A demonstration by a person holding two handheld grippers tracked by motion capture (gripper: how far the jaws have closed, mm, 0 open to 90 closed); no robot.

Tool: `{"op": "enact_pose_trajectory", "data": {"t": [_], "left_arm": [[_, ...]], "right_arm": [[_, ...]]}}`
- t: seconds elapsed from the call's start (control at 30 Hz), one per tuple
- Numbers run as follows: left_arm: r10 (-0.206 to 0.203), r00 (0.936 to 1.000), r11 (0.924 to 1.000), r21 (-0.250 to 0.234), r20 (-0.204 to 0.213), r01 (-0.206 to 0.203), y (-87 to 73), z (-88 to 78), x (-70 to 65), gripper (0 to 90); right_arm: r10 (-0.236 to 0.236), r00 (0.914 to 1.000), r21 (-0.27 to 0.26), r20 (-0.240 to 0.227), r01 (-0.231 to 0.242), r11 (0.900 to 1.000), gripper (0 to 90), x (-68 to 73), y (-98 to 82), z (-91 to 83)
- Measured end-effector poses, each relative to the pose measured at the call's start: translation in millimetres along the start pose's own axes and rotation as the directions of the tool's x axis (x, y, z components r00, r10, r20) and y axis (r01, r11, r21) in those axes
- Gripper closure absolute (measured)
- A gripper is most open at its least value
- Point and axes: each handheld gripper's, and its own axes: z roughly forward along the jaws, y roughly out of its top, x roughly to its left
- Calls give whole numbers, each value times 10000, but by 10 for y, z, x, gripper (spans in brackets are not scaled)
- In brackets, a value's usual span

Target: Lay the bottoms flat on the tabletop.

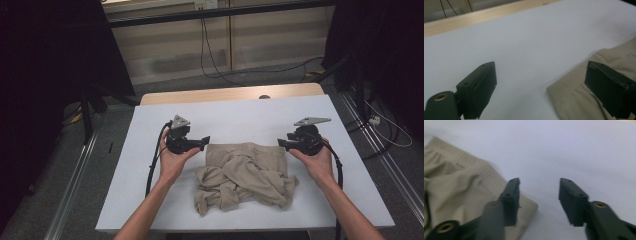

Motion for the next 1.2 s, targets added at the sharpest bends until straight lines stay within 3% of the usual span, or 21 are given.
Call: {"op": "enact_pose_trajectory", "data": {"t": [0.07,0.2,0.27,0.4,0.5,0.57,0.7,0.8,1.0,1.13,1.2], "left_arm": [[-58,9999,9994,344,101,55,-33,19,14,108],[-131,9997,9983,563,186,120,-96,45,40,104],[-337,9993,9978,579,165,327,-110,67,61,104],[-352,9992,9941,1034,169,333,-159,158,41,130],[-486,9983,9931,1080,334,448,-173,184,17,291],[-704,9965,9921,1070,442,653,-179,194,3,380],[-924,9937,9887,1243,639,839,-198,223,-33,568],[-1022,9919,9867,1348,758,913,-216,255,-38,605],[-1121,9883,9858,1364,1034,975,-239,295,-53,655],[-1001,9847,9855,1508,1428,783,-248,301,-71,769],[-1253,9796,9836,1490,1572,1019,-269,296,-56,829]], "right_arm": [[59,9999,25,-159,-58,10000,649,-12,-51,2],[119,9995,50,-298,-118,9999,713,-43,-138,-44],[139,9986,146,-502,-132,9998,717,-52,-171,-39],[129,9974,477,-704,-95,9988,717,-26,-201,37],[258,9956,752,-896,-191,9970,727,-11,-221,115],[397,9923,781,-1173,-307,9965,820,-18,-221,115],[171,9983,624,-558,-136,9980,859,-1,-203,125],[-7,10000,386,-43,9,9993,860,-27,-175,163],[-78,9998,191,177,75,9998,858,-48,-146,226],[4,10000,133,-3,-4,9999,854,-69,-153,218],[77,10000,142,-26,-76,9999,854,-68,-155,216]]}}
